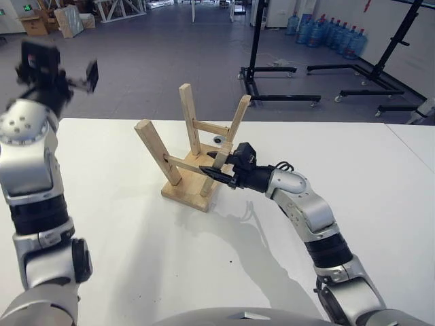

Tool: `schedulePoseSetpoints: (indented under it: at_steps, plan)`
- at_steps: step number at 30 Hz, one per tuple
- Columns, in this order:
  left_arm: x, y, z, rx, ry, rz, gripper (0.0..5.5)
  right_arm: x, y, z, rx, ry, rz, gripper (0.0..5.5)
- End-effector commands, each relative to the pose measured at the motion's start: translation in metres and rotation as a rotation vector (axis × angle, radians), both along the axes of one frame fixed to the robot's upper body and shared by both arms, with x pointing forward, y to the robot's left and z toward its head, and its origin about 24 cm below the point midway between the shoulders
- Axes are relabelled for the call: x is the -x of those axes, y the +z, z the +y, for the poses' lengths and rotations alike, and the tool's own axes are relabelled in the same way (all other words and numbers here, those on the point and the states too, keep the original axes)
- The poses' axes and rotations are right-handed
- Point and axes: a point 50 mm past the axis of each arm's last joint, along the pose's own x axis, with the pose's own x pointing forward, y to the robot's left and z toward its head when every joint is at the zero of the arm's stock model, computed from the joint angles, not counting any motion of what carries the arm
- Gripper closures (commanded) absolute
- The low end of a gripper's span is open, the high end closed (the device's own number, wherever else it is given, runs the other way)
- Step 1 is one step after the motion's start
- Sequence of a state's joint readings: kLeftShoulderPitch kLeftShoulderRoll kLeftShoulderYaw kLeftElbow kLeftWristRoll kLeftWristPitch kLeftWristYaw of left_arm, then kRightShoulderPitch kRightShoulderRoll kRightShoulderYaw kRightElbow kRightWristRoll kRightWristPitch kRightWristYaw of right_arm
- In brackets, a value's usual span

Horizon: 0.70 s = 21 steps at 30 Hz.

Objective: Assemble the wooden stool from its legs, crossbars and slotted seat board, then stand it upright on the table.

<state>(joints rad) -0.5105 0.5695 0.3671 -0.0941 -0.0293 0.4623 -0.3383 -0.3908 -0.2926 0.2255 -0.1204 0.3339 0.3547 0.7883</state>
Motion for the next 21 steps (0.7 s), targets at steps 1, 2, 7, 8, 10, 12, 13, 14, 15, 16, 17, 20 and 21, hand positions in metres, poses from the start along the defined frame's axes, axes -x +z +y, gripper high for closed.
schedulePoseSetpoints:
  at_steps: [1,2,7,8,10,12,13,14,15,16,17,20,21]
  plan:
    - [0.004,-0.058,-0.011,0.049,-0.041,0.137,0.68,0.005,0.002,-0.009,0.024,0.058,0.011,3.45]
    - [0.004,-0.068,-0.019,0.062,-0.068,0.159,0.68,0.007,0.003,-0.010,0.028,0.079,0.011,3.45]
    - [0.008,-0.089,-0.058,0.108,-0.181,0.194,0.68,0.013,0.004,-0.017,0.058,0.137,0.011,3.45]
    - [0.008,-0.090,-0.062,0.112,-0.193,0.198,0.68,0.013,0.004,-0.018,0.060,0.139,0.012,3.45]
    - [0.010,-0.092,-0.069,0.111,-0.225,0.206,0.68,0.011,0.004,-0.017,0.060,0.131,0.012,3.45]
    - [0.013,-0.093,-0.075,0.101,-0.245,0.215,0.68,0.009,0.003,-0.016,0.061,0.123,0.010,3.45]
    - [0.013,-0.092,-0.077,0.096,-0.249,0.216,0.68,0.009,0.002,-0.014,0.060,0.121,0.010,3.45]
    - [0.013,-0.092,-0.079,0.091,-0.252,0.215,0.68,0.009,0.002,-0.013,0.059,0.119,0.010,3.45]
    - [0.013,-0.091,-0.081,0.088,-0.254,0.213,0.68,0.009,0.002,-0.012,0.056,0.118,0.010,3.45]
    - [0.014,-0.090,-0.084,0.079,-0.258,0.209,0.68,0.009,0.001,-0.010,0.054,0.119,0.010,3.45]
    - [0.014,-0.089,-0.086,0.075,-0.264,0.207,0.68,0.010,0.001,-0.007,0.052,0.121,0.010,3.45]
    - [0.017,-0.089,-0.097,0.064,-0.287,0.204,0.68,0.010,0.001,0.002,0.046,0.133,0.011,3.45]
    - [0.018,-0.089,-0.103,0.056,-0.301,0.204,0.68,0.010,0.001,0.007,0.045,0.142,0.010,3.45]
